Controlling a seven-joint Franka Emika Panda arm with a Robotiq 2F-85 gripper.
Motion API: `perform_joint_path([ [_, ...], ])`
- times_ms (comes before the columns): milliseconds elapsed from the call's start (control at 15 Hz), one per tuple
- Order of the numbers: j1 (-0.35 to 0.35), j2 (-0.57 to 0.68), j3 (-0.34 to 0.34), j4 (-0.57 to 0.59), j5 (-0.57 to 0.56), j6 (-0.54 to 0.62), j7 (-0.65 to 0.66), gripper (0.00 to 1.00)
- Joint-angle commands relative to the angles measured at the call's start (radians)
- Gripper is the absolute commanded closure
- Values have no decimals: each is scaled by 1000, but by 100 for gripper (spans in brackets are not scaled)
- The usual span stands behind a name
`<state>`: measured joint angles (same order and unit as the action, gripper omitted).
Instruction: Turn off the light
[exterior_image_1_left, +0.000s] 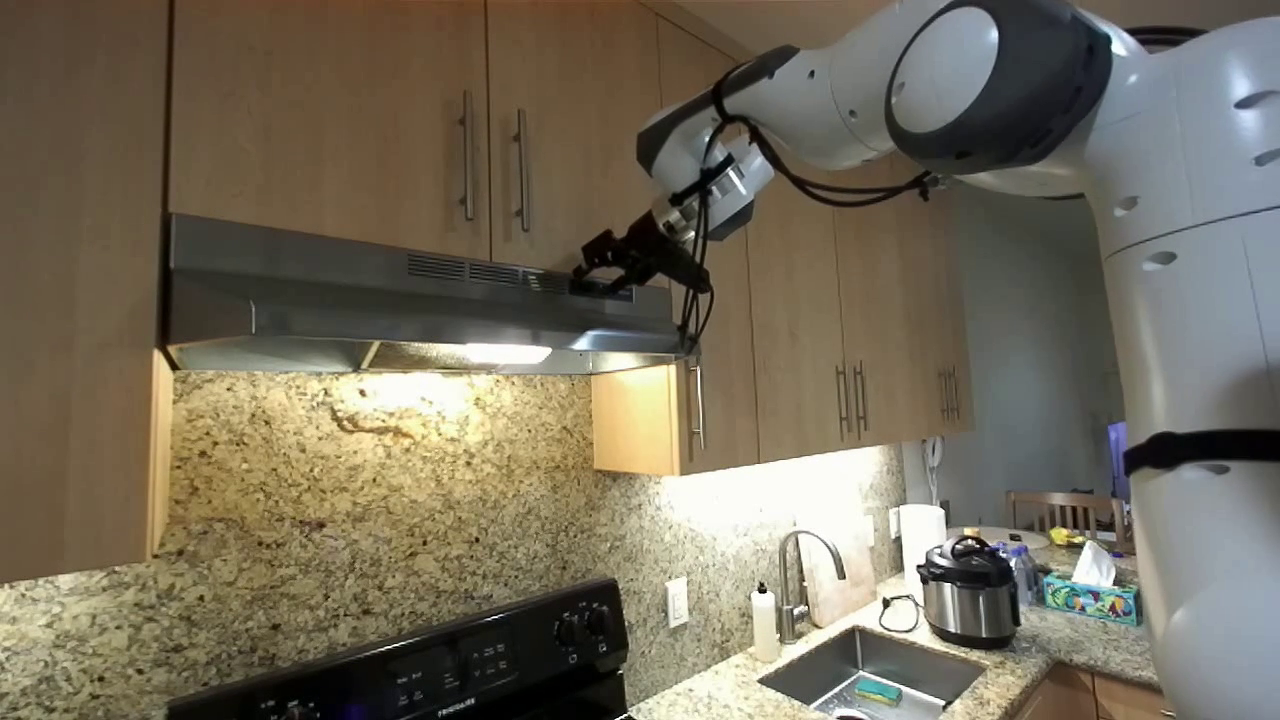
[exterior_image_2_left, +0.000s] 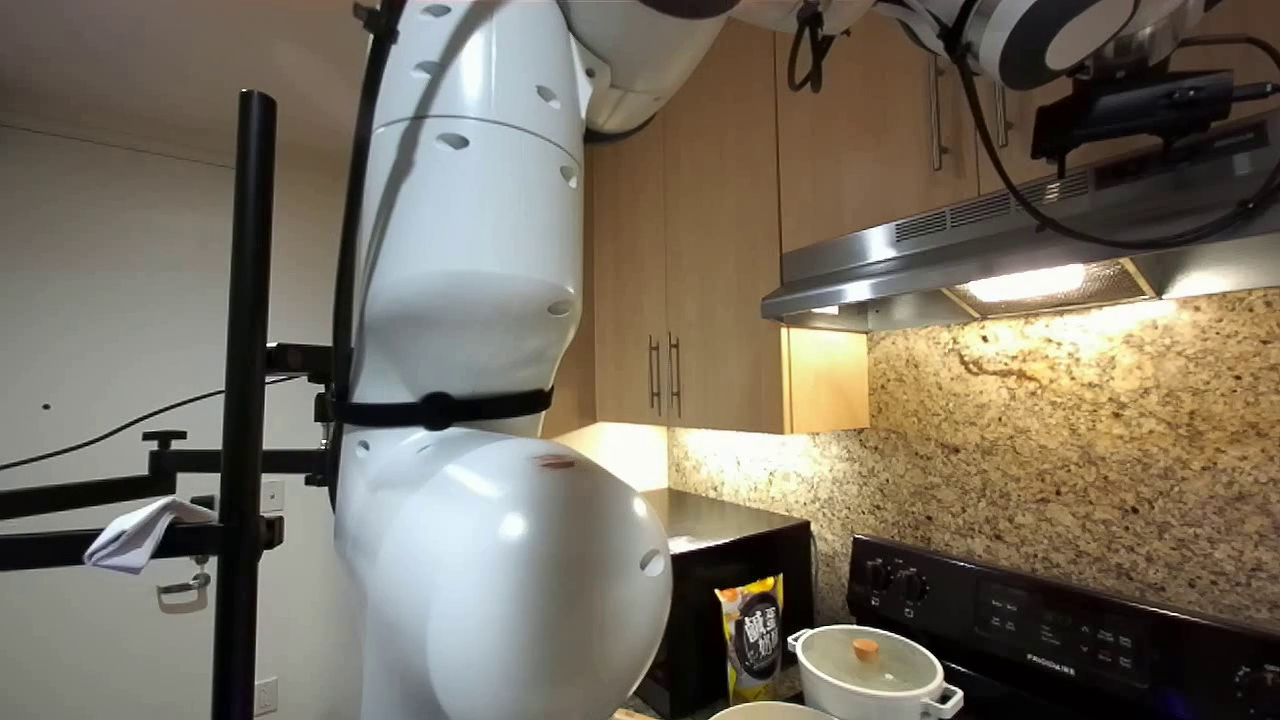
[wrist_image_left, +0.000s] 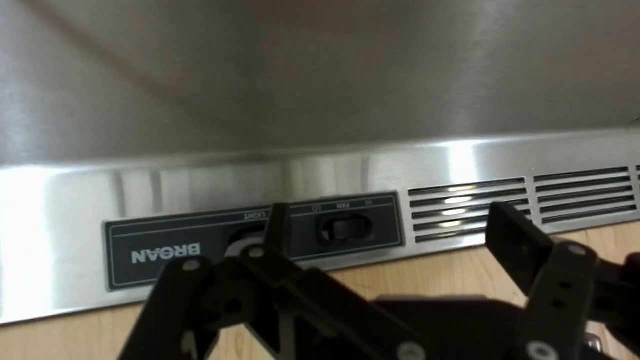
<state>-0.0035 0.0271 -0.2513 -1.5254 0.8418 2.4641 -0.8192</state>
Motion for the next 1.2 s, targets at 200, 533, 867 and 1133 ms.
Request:
perform_joint_path([
  [200, -60, 87, 34, 127, 33, -73, -38, 0],
  [533, -66, 125, 21, 176, 22, -98, -17, 0],
  [867, -70, 148, 3, 210, 16, -130, -6, 0],
  [1133, -72, 169, -11, 232, 5, -132, 5, 0],
])
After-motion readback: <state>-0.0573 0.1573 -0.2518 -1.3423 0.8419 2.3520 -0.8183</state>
